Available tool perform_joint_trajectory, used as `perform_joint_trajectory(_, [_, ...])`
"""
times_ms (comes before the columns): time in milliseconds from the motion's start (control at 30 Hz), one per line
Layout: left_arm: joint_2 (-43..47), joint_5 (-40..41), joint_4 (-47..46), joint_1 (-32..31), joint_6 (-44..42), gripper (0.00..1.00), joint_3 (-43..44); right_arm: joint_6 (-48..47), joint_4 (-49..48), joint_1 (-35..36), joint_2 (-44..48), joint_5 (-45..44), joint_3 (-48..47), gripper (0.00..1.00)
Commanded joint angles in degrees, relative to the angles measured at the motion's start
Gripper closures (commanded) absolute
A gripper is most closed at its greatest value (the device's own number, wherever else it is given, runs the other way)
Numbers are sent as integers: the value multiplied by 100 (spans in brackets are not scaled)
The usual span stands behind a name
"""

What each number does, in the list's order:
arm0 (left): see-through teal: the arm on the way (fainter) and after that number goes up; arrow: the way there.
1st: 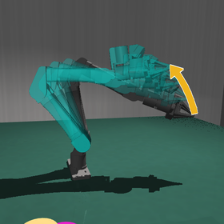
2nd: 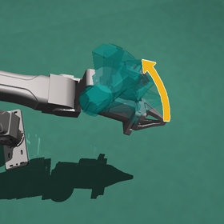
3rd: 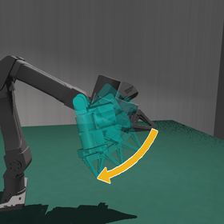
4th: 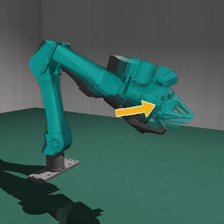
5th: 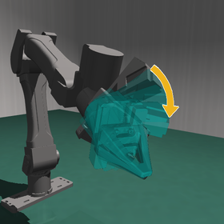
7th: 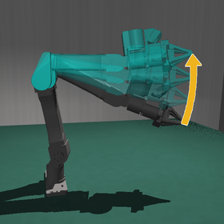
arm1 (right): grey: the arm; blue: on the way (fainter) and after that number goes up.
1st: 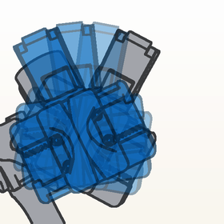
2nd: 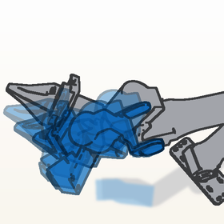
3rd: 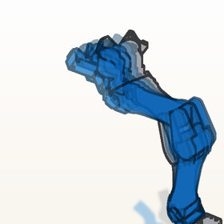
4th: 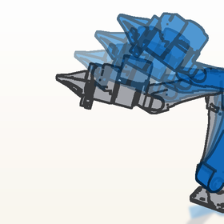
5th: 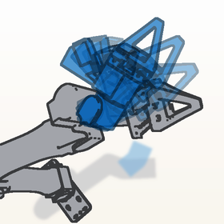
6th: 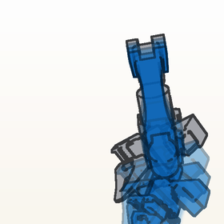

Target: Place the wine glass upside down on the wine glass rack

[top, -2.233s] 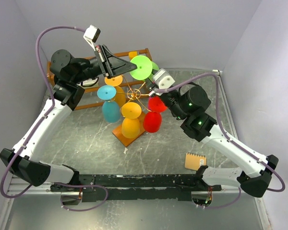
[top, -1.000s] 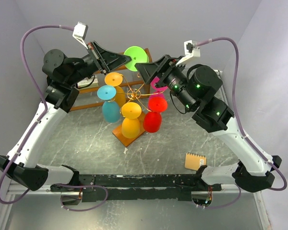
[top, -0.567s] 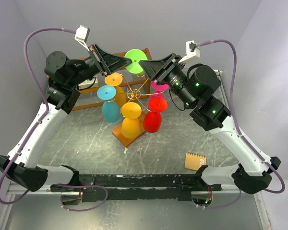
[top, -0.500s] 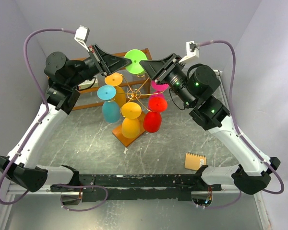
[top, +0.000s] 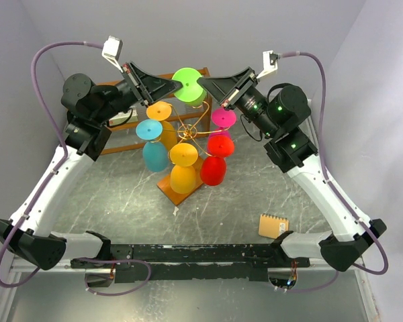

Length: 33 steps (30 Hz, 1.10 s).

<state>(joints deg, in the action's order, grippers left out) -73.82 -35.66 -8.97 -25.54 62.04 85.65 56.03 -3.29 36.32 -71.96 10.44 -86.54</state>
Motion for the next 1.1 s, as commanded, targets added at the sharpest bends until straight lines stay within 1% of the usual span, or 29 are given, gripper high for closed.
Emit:
perform_joint_trajectory(0, [153, -101, -131, -21, -65, 93, 40, 241, -319, -52, -134, 569, 4, 98])
perform_joint_trajectory(67, [136, -101, -119, -21, -76, 93, 55, 242, -342, -59, -178, 676, 11, 94])
perform_joint_trajectory(267, [122, -57, -22, -21, -138, 93, 110, 217, -378, -71, -250, 911, 24, 91])
perform_joint_trajectory(300, [130, -43, -5, -21, -159, 93, 118, 200, -382, -72, -248, 923, 28, 92])
perform_joint_trajectory(367, [131, -21, 44, -21, -195, 92, 140, 178, -383, -68, -262, 935, 25, 100])
perform_joint_trajectory(400, [138, 5, 89, -21, -223, 91, 147, 157, -379, -75, -265, 929, 18, 100])
perform_joint_trajectory(467, [160, 95, 244, -20, -353, 83, 183, 138, -353, -66, -276, 865, 7, 100])
perform_joint_trajectory(500, [184, 180, 355, -23, -441, 77, 199, 117, -344, -70, -275, 821, 6, 100])
perform_joint_trajectory(567, [253, 431, 664, -21, -677, 62, 243, 114, -320, -71, -282, 707, 0, 100])
perform_joint_trajectory(700, [518, 1277, 1393, -21, -1322, 39, 215, 117, -401, -70, -341, 539, -5, 100])
perform_joint_trajectory(733, [608, 1514, 1572, -21, -1504, 36, 177, 118, -439, -72, -371, 505, -17, 100])
perform_joint_trajectory(800, [799, 2001, 1976, -19, -1898, 32, 101, 103, -514, -78, -453, 456, -49, 100])
perform_joint_trajectory(933, [1290, 3095, 2665, -21, -2529, 29, -112, 5, -485, -105, -737, 527, -289, 100])
perform_joint_trajectory(1067, [1697, 3658, 2923, -21, -2860, 28, -352, 51, -615, -116, -943, 489, -272, 100])
